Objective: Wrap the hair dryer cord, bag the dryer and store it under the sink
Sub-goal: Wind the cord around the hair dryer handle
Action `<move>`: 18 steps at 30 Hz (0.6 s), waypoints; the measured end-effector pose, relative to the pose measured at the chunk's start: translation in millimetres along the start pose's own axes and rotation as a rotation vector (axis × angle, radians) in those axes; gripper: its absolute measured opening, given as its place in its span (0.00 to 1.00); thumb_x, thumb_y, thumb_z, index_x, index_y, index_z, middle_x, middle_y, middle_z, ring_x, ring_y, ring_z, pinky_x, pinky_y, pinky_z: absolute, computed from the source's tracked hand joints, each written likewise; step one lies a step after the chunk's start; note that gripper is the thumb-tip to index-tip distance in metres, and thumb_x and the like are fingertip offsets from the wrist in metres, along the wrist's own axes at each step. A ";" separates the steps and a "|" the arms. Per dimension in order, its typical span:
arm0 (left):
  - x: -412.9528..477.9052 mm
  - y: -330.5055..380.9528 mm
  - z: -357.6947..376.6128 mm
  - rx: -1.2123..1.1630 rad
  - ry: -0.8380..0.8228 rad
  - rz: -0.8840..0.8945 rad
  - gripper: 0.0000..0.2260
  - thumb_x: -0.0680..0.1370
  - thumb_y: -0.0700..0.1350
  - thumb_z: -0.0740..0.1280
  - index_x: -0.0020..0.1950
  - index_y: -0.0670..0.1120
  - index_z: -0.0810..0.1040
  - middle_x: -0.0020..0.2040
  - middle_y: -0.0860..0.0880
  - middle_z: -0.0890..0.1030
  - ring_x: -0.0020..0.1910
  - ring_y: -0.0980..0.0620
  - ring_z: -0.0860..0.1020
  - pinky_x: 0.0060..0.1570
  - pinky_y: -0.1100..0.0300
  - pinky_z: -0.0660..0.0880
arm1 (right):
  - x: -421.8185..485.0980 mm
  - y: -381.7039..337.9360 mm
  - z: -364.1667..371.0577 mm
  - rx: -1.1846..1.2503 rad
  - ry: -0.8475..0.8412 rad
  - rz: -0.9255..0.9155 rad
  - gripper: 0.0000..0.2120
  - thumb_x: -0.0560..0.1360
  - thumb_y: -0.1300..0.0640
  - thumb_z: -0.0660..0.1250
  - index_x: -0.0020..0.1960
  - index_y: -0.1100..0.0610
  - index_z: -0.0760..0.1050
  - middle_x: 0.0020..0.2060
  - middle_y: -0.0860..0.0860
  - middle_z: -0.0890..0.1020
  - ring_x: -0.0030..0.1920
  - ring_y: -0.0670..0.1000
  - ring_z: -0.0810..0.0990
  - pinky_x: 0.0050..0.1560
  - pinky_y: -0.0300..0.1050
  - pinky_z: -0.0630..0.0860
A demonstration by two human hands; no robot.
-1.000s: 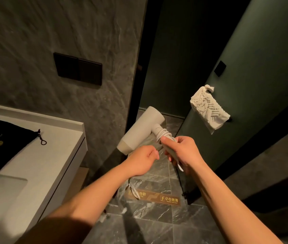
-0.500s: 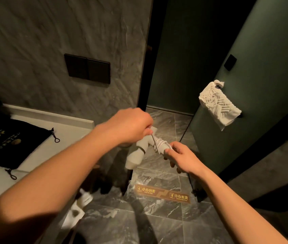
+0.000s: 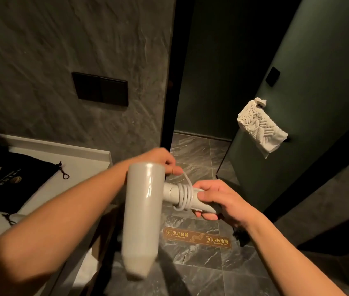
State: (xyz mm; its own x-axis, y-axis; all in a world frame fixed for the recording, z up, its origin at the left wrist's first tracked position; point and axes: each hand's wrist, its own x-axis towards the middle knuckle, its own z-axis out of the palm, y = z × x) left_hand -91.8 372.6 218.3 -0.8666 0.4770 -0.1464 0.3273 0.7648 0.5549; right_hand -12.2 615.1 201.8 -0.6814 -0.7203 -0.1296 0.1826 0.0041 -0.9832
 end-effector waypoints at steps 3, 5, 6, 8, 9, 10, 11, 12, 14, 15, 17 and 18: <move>-16.5 -5.2 52.7 -0.543 0.107 -0.119 0.18 0.81 0.49 0.66 0.31 0.49 0.75 0.25 0.54 0.71 0.24 0.58 0.69 0.29 0.63 0.68 | -0.2 -0.9 2.6 0.091 0.209 -0.112 0.11 0.80 0.57 0.66 0.52 0.64 0.81 0.34 0.62 0.79 0.23 0.49 0.70 0.24 0.38 0.66; -32.6 -7.3 87.3 -0.721 0.159 -0.120 0.18 0.83 0.48 0.64 0.33 0.47 0.78 0.22 0.55 0.70 0.22 0.57 0.67 0.25 0.66 0.66 | 2.7 1.0 2.2 0.073 0.398 -0.124 0.12 0.83 0.54 0.66 0.52 0.63 0.81 0.34 0.61 0.79 0.23 0.49 0.70 0.24 0.39 0.65; -38.0 -13.2 102.5 -0.694 0.128 -0.100 0.18 0.83 0.49 0.63 0.35 0.47 0.80 0.21 0.55 0.69 0.23 0.58 0.66 0.25 0.67 0.65 | 5.2 3.0 0.7 0.037 0.500 -0.111 0.14 0.83 0.52 0.66 0.52 0.64 0.81 0.34 0.60 0.80 0.24 0.48 0.71 0.24 0.39 0.64; -43.7 -20.0 120.0 -0.498 0.066 -0.094 0.17 0.83 0.53 0.62 0.39 0.49 0.82 0.24 0.55 0.70 0.26 0.57 0.66 0.28 0.64 0.65 | 11.0 8.3 -5.5 -0.068 0.694 -0.072 0.18 0.81 0.50 0.68 0.53 0.67 0.80 0.32 0.57 0.81 0.24 0.48 0.72 0.24 0.39 0.65; -44.5 -24.0 123.3 -0.412 0.039 -0.114 0.16 0.82 0.53 0.62 0.39 0.50 0.82 0.25 0.54 0.70 0.26 0.58 0.67 0.30 0.62 0.65 | 13.5 11.3 -10.1 -0.114 0.776 -0.055 0.18 0.81 0.50 0.69 0.53 0.68 0.80 0.31 0.56 0.81 0.24 0.47 0.72 0.23 0.38 0.66; -48.4 -24.3 123.8 -0.347 0.034 -0.119 0.14 0.82 0.52 0.62 0.39 0.51 0.81 0.27 0.54 0.71 0.27 0.59 0.68 0.32 0.61 0.66 | 15.3 14.1 -14.7 -0.149 0.846 -0.043 0.18 0.81 0.51 0.70 0.52 0.68 0.80 0.31 0.56 0.82 0.24 0.47 0.72 0.23 0.38 0.66; -53.3 -24.9 122.0 -0.314 0.042 -0.116 0.14 0.82 0.50 0.62 0.39 0.52 0.80 0.28 0.54 0.72 0.27 0.59 0.69 0.33 0.60 0.67 | 16.4 17.2 -19.2 -0.181 0.900 -0.032 0.17 0.80 0.50 0.71 0.51 0.66 0.79 0.31 0.57 0.82 0.24 0.47 0.71 0.22 0.38 0.66; -59.4 -22.8 119.7 -0.297 0.061 -0.094 0.13 0.82 0.49 0.62 0.39 0.52 0.80 0.29 0.53 0.73 0.27 0.59 0.70 0.34 0.61 0.67 | 17.7 21.2 -23.0 -0.216 0.939 -0.021 0.16 0.79 0.49 0.71 0.48 0.64 0.79 0.32 0.59 0.83 0.24 0.48 0.71 0.23 0.39 0.66; -69.5 -15.1 110.1 -0.345 0.102 -0.069 0.12 0.82 0.49 0.62 0.42 0.50 0.81 0.29 0.52 0.74 0.28 0.60 0.71 0.33 0.64 0.68 | 20.2 31.0 -27.2 -0.307 0.996 0.013 0.16 0.77 0.45 0.71 0.43 0.59 0.77 0.35 0.64 0.85 0.26 0.49 0.73 0.26 0.43 0.68; -72.6 -9.2 103.5 -0.407 0.122 -0.067 0.12 0.83 0.49 0.62 0.43 0.49 0.81 0.27 0.52 0.75 0.27 0.60 0.72 0.33 0.65 0.69 | 21.5 35.9 -27.9 -0.363 1.020 0.032 0.17 0.77 0.44 0.71 0.41 0.58 0.76 0.37 0.64 0.85 0.28 0.50 0.74 0.29 0.45 0.69; -75.5 3.3 90.3 -0.515 0.132 -0.073 0.12 0.83 0.48 0.62 0.45 0.46 0.81 0.24 0.52 0.75 0.26 0.59 0.74 0.32 0.65 0.70 | 23.8 43.2 -28.0 -0.484 1.047 0.075 0.19 0.76 0.42 0.70 0.38 0.57 0.75 0.37 0.62 0.85 0.31 0.51 0.76 0.33 0.49 0.71; -76.3 10.7 82.6 -0.489 0.126 -0.064 0.12 0.83 0.49 0.62 0.45 0.46 0.81 0.24 0.52 0.75 0.25 0.59 0.73 0.31 0.63 0.70 | 24.8 45.2 -27.9 -0.537 1.046 0.098 0.19 0.77 0.42 0.70 0.39 0.57 0.75 0.37 0.61 0.85 0.32 0.52 0.78 0.34 0.49 0.72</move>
State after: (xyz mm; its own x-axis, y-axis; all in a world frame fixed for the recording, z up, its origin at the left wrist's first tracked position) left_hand 9.0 380.1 167.8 -0.9277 0.3570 -0.1089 0.0840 0.4841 0.8710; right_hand -40.6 616.7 150.6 -0.9761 0.2171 -0.0045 0.1149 0.4988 -0.8591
